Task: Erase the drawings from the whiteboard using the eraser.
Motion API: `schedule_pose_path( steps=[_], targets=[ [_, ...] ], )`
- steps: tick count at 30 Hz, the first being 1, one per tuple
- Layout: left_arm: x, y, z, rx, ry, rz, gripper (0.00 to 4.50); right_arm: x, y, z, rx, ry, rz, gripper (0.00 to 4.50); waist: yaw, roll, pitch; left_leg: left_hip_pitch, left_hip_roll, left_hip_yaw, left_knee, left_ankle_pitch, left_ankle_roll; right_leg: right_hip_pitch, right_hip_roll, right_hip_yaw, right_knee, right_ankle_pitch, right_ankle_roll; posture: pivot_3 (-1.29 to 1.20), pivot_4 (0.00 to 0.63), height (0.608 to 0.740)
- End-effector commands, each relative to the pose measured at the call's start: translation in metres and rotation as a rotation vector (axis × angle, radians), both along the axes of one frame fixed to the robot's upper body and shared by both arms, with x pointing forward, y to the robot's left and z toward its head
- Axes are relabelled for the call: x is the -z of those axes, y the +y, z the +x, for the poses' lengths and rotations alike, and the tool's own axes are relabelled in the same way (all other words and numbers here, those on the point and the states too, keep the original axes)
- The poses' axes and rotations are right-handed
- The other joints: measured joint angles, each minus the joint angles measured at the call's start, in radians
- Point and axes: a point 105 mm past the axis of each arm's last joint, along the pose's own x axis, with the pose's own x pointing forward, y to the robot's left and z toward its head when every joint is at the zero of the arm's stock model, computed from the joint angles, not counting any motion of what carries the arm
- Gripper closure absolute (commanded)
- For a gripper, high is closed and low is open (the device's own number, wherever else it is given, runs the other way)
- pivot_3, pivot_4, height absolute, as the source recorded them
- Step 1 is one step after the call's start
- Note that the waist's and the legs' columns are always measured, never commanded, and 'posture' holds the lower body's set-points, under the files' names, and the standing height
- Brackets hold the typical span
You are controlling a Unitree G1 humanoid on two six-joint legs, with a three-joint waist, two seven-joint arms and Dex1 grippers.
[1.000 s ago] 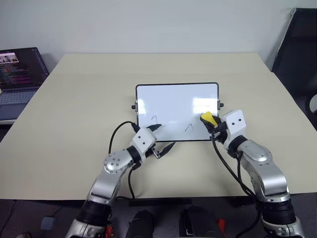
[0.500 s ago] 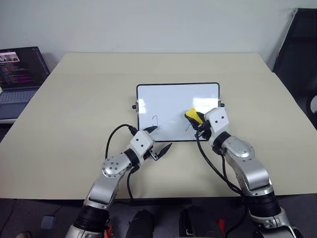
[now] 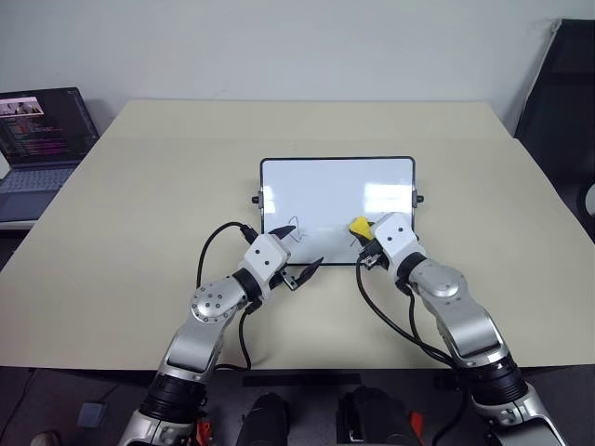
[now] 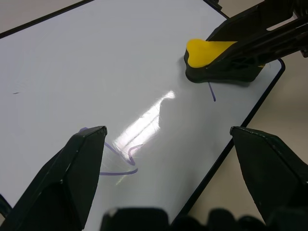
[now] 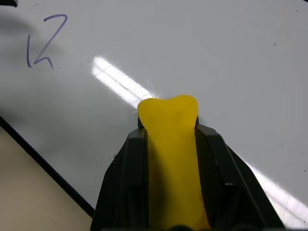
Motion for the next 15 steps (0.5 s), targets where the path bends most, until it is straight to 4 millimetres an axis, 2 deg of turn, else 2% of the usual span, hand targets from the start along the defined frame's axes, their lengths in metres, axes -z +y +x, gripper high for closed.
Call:
schedule_pose_path(
  steps=[1,8,11,15],
  targets=[
    [-0.011,-0.002,0.001,0.007,-0.042,-0.003,0.0,0.018,-0.015,-0.006,0.046,0.078,-0.036,3.48,0.0,0.0,0.0,0.0,0.0,0.0,0.0,0.0,0.0,0.0,0.0,0.0,0.0,0.0,0.0,0.0,0.15,0.74],
    [-0.011,-0.002,0.002,0.01,-0.046,-0.007,0.0,0.031,-0.029,-0.024,0.064,0.136,-0.057,3.48,-0.001,0.0,0.0,0.0,0.0,0.0,0.0,0.0,0.0,0.0,0.0,0.0,0.0,0.0,0.0,0.0,0.15,0.74],
    [-0.011,-0.003,0.002,0.012,-0.046,-0.008,0.0,0.027,-0.031,-0.023,0.065,0.13,-0.056,3.48,-0.001,0.0,0.0,0.0,0.0,0.0,0.0,0.0,0.0,0.0,0.0,0.0,0.0,0.0,0.001,0.0,0.15,0.74],
    [-0.011,-0.002,0.002,0.014,-0.045,-0.009,0.0,0.007,-0.026,-0.014,0.065,0.052,0.006,3.48,-0.002,0.0,0.0,0.0,0.0,0.0,0.0,0.0,0.0,0.0,0.0,0.0,0.0,0.0,0.001,0.0,0.15,0.74]
  ],
)
